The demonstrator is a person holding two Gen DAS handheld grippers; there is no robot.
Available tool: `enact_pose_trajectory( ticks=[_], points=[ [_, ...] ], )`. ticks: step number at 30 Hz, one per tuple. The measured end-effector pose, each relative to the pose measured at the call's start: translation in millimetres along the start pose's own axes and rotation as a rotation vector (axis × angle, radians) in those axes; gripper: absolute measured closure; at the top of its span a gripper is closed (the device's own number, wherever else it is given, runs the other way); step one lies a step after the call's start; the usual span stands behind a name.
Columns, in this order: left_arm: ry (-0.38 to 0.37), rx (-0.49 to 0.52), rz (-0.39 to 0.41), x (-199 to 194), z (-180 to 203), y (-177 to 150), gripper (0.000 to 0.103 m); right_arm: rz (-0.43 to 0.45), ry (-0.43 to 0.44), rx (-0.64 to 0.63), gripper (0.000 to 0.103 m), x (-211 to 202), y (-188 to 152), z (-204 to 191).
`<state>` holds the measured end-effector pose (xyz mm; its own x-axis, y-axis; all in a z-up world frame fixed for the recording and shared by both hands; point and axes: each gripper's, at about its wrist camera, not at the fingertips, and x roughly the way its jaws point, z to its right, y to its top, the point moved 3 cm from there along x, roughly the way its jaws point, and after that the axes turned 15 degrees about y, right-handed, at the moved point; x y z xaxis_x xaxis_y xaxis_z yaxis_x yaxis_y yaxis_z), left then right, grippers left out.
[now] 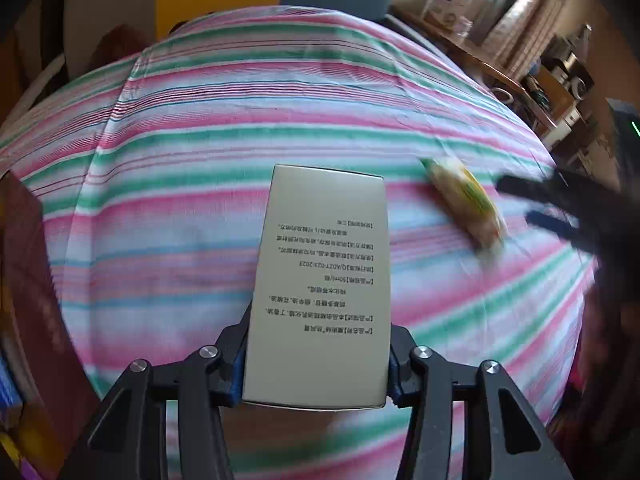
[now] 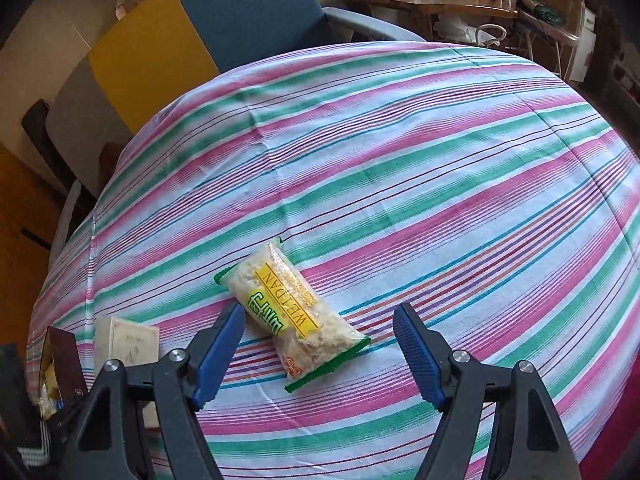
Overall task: Organize objects
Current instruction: 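Lift the white box with the left gripper while the right gripper approaches the WEIDAN snack bag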
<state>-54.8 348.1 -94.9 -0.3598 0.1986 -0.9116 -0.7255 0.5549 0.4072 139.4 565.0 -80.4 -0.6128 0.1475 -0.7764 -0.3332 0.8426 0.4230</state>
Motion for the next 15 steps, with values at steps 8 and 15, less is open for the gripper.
enact_pose_trajectory(
  ticks=[8, 15],
  points=[
    [-0.016, 0.052, 0.065, -17, 4, -43, 0.051, -0.022, 0.0, -0.11, 0.023, 18, 4, -21],
    [-0.049, 0.047, 0.083, -13, 1, -43, 0.05, -0.09, -0.051, -0.198, 0.016, 42, -1, -26]
  ],
)
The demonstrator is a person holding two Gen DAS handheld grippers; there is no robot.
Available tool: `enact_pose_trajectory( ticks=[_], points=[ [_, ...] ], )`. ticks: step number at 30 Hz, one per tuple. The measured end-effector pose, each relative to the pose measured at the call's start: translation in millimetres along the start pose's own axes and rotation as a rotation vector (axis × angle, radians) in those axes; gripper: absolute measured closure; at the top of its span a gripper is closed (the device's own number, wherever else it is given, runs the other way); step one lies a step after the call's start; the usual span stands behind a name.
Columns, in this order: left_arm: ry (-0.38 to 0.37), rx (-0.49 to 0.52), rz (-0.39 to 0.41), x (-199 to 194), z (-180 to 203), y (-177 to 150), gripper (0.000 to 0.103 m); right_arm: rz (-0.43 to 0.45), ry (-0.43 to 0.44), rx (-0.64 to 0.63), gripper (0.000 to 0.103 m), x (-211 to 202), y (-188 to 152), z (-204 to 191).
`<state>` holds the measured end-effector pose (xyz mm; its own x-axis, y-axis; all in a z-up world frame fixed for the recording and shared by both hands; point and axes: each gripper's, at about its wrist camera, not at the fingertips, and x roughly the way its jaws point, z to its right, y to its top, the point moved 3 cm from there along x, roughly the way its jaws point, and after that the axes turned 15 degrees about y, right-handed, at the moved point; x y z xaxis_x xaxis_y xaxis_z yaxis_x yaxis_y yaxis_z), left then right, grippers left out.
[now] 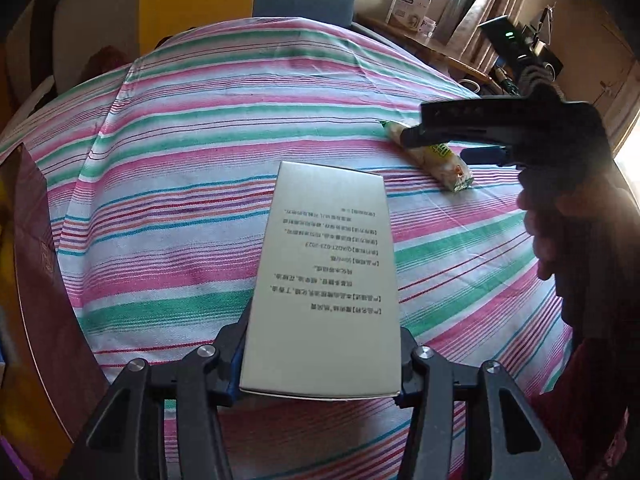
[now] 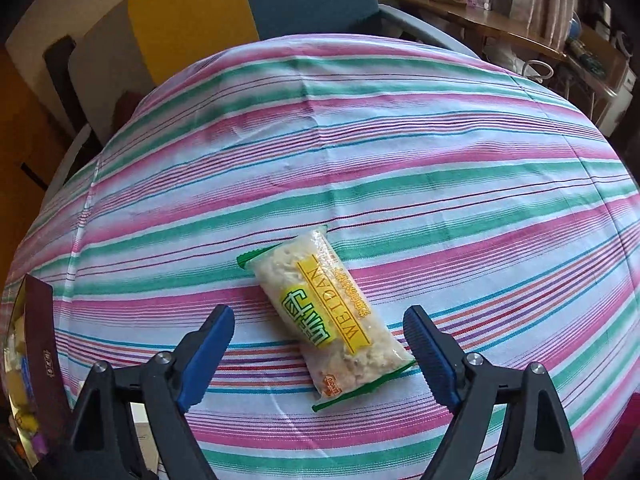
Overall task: Organize objects
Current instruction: 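Lift the white box with the left gripper while the right gripper approaches the WEIDAN snack bag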
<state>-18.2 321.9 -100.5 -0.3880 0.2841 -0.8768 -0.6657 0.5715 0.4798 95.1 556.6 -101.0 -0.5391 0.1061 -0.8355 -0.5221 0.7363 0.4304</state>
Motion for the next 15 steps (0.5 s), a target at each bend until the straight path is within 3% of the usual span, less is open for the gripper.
enact_pose_trajectory(
  ticks=[1, 3, 6, 12, 15],
  points=[
    [-0.004, -0.005, 0.001, -1, -1, -2, 0.05, -0.02, -0.016, -0.017, 0.016, 6, -1, -1],
    [-0.018, -0.015, 0.005, 0, -2, -1, 0.049, -0.087, -0.053, -0.044, 0.026, 21, -6, -1],
    [-0.019, -0.011, 0.012, -2, -3, -3, 0.049, -0.076, -0.063, -0.113, 0.044, 21, -8, -11],
    [-0.003, 0.001, 0.028, -3, -1, -4, 0.049, -0.076, -0.015, -0.068, 0.041, 17, -9, -4],
    [0.004, 0.004, 0.036, -3, 0, -4, 0.049, -0.071, 0.002, -0.081, 0.027, 18, -12, -8]
  ],
)
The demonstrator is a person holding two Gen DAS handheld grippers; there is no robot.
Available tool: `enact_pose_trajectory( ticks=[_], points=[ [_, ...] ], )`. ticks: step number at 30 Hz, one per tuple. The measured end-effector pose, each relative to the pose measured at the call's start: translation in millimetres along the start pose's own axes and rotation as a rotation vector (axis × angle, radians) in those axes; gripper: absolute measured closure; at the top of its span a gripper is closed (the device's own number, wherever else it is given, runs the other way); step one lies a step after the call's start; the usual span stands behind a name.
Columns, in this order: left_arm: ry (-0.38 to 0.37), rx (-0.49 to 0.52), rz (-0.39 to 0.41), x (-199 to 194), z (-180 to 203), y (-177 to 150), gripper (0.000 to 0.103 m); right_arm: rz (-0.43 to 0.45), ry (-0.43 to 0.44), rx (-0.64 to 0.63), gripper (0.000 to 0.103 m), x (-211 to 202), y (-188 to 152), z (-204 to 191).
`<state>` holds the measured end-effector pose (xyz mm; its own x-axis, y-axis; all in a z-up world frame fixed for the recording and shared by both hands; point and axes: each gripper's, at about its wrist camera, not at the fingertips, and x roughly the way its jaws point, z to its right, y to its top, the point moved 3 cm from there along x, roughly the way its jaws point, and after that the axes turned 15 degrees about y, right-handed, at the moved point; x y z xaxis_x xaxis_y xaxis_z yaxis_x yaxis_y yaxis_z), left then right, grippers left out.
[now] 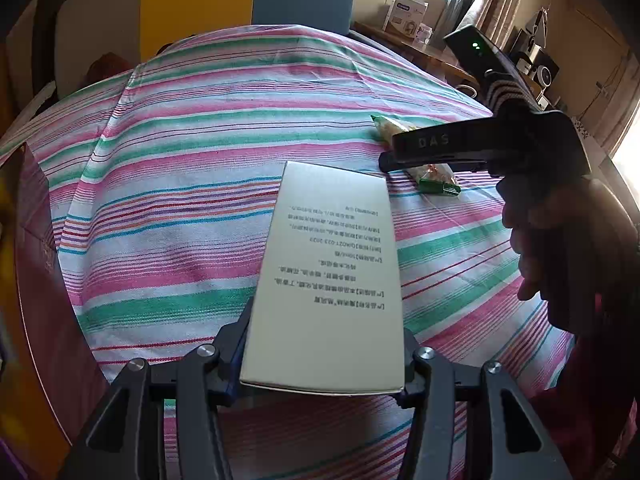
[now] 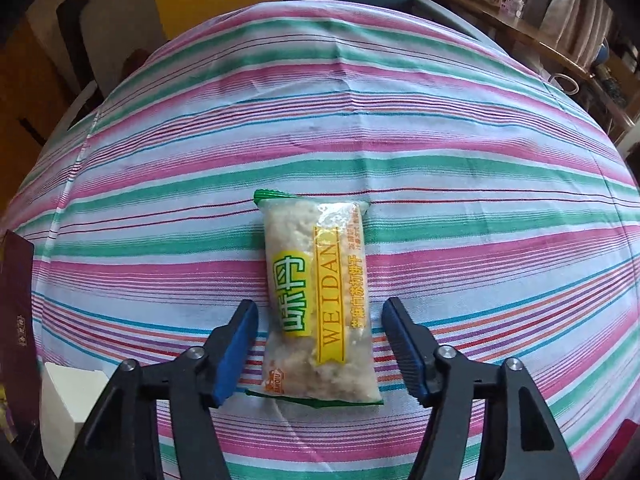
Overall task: Organize objects
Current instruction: 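Lift the white box with the left gripper while the right gripper approaches the WEIDAN snack bag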
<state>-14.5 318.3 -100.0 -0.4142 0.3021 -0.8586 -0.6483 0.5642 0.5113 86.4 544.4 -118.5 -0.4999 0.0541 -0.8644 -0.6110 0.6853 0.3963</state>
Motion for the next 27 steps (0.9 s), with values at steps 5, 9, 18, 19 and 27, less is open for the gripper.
enact_pose_trajectory(
  ticks=[5, 9, 18, 19, 27],
  points=[
    [0.008, 0.003, 0.011, -2, 0, 0, 0.049, -0.009, -0.042, -0.045, 0.026, -2, -2, -8],
    [0.016, 0.011, 0.019, -3, 0, -2, 0.049, -0.015, -0.055, -0.078, 0.029, -1, -1, -16],
    [0.025, 0.013, 0.023, -4, 1, -2, 0.05, -0.015, -0.061, -0.12, 0.036, -5, -11, -29],
    [0.028, 0.017, 0.026, -4, 2, -2, 0.05, -0.015, -0.062, -0.121, 0.036, -6, -12, -30],
    [0.037, 0.023, 0.027, -5, 2, -2, 0.051, -0.008, -0.065, -0.126, 0.036, -9, -13, -34]
  ],
)
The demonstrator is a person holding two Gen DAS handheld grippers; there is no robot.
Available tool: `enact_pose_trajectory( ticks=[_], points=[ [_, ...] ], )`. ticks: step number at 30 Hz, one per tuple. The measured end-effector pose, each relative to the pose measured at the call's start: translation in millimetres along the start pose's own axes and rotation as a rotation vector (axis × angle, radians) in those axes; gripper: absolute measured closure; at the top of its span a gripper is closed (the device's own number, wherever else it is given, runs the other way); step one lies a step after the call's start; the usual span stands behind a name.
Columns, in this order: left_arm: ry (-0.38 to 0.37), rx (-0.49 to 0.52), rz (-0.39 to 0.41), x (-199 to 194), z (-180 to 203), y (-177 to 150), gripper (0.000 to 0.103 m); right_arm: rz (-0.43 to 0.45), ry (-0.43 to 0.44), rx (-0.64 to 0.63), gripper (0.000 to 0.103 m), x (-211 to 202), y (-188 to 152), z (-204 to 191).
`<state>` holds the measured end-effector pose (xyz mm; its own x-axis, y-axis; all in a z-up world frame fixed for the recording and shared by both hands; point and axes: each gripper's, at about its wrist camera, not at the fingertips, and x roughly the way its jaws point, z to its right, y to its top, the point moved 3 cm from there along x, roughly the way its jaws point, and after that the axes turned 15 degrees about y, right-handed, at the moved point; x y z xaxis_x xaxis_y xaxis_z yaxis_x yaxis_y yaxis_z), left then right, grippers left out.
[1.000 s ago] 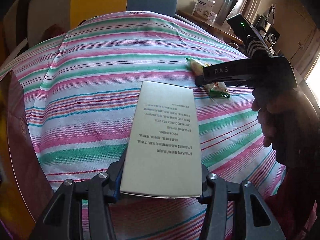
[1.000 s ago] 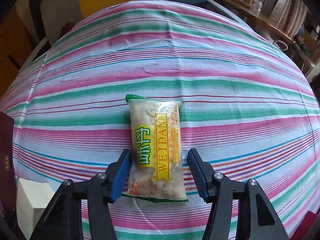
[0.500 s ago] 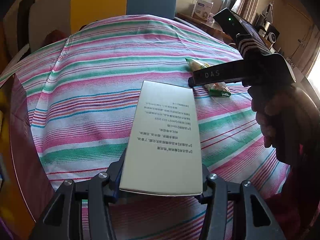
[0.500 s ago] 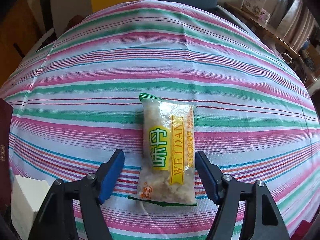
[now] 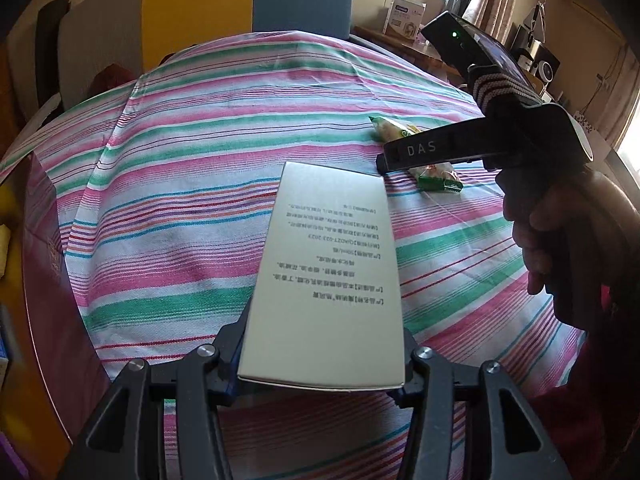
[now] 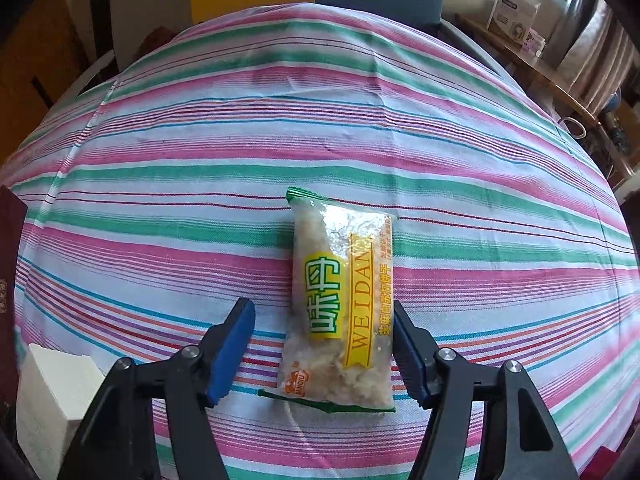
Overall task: Organize objects
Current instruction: 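Lift the white box with the left gripper while the right gripper approaches the WEIDAN snack bag, then carry the white box into the gold tray and open the left gripper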
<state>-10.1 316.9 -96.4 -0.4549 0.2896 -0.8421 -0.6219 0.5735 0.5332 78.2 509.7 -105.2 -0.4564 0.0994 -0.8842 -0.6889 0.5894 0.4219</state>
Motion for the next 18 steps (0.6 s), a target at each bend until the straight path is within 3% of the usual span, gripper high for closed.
enact_pose_trajectory(
  ticks=[7, 18],
  points=[
    [0.028, -0.031, -0.017, -10, -4, 3, 0.052, 0.011, -0.004, -0.016, 0.036, 0, 2, -1],
    [0.054, -0.068, 0.157, -84, -23, 18, 0.052, 0.036, -0.013, -0.034, 0.036, -5, -5, -6]
  ],
)
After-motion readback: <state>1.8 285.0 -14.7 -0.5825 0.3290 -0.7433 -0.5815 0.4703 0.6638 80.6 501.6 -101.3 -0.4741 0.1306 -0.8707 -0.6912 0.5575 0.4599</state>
